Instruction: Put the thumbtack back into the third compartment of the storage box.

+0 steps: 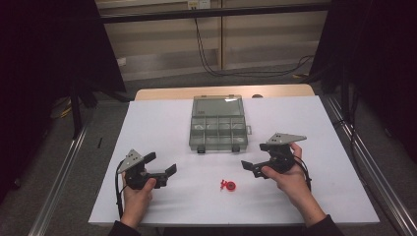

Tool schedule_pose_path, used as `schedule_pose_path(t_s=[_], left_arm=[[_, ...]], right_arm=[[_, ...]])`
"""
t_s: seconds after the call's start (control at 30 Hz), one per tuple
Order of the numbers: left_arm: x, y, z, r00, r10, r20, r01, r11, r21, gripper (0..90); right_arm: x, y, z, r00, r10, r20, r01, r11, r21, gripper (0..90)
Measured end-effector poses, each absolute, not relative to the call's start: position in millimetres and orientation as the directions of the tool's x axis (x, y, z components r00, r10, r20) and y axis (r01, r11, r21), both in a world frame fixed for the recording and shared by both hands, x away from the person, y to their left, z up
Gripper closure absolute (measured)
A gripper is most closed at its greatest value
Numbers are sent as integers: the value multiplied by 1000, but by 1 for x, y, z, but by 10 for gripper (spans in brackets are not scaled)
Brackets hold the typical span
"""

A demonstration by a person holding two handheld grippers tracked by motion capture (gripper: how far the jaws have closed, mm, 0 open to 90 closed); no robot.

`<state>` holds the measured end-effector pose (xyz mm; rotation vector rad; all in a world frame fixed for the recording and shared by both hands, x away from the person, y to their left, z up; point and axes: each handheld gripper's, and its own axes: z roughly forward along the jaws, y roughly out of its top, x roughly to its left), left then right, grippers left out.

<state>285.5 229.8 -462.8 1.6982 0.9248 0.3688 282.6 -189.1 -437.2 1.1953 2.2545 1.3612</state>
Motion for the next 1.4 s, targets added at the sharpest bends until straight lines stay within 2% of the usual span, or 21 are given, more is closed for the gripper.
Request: schedule_pose_path(t_s=[0.17, 0.4, 0.77, 1.2, 1.37, 1.4], left_arm=[[280, 231, -463, 650, 739, -175, 371, -108, 922, 0], [280, 234, -469, 651, 736, -186, 372, -96, 923, 0], [280, 234, -471, 661, 727, -187, 367, -95, 925, 0], [277, 236, -472, 674, 714, -187, 353, -90, 931, 10], [278, 236, -472, 675, 710, -202, 362, -80, 929, 13], [278, 236, -472, 675, 709, -203, 362, -79, 929, 13]], right_arm=[[281, -184, -437, -650, 734, 196, 523, 246, 816, 25], [279, -176, -435, -655, 728, 203, 538, 260, 802, 50], [274, -162, -437, -684, 705, 187, 539, 315, 781, 147], [271, -149, -438, -676, 701, 225, 593, 336, 732, 318], [269, -142, -441, -692, 694, 198, 582, 375, 722, 429], [269, -140, -442, -700, 687, 196, 575, 379, 725, 475]])
